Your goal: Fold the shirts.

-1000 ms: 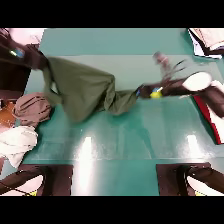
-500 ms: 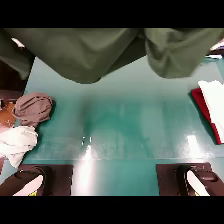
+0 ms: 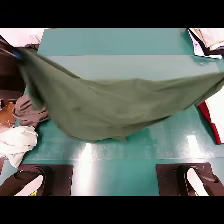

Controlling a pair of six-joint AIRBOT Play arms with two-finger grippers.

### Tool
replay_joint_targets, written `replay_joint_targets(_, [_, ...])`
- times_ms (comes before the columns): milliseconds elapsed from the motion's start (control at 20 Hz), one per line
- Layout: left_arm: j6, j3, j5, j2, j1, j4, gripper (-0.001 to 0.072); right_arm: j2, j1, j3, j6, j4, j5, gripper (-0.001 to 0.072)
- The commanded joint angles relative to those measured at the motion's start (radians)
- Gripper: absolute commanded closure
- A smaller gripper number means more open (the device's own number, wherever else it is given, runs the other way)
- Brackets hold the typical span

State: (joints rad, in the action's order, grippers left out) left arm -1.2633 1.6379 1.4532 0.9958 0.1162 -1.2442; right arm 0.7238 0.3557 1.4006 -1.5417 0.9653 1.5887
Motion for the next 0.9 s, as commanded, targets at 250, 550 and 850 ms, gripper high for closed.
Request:
replay_joint_targets(250, [-0.008, -0.168, -0.317, 0.309, 0.000, 0.031, 0.0583, 0.002, -0.103, -0.462, -0.002, 0.006, -0.247, 0.0697])
replay_joint_targets(550, [-0.167, 0.050, -0.118, 0.329, -0.001, -0.064, 0.0156, 0.002, -0.108, -0.472, -0.002, 0.005, -0.292, 0.0696])
replay_joint_targets(850, [-0.260, -0.547, -0.278, 0.088, 0.000, 0.159, 0.0157, 0.002, -0.109, -0.473, -0.002, 0.004, -0.318, 0.0696])
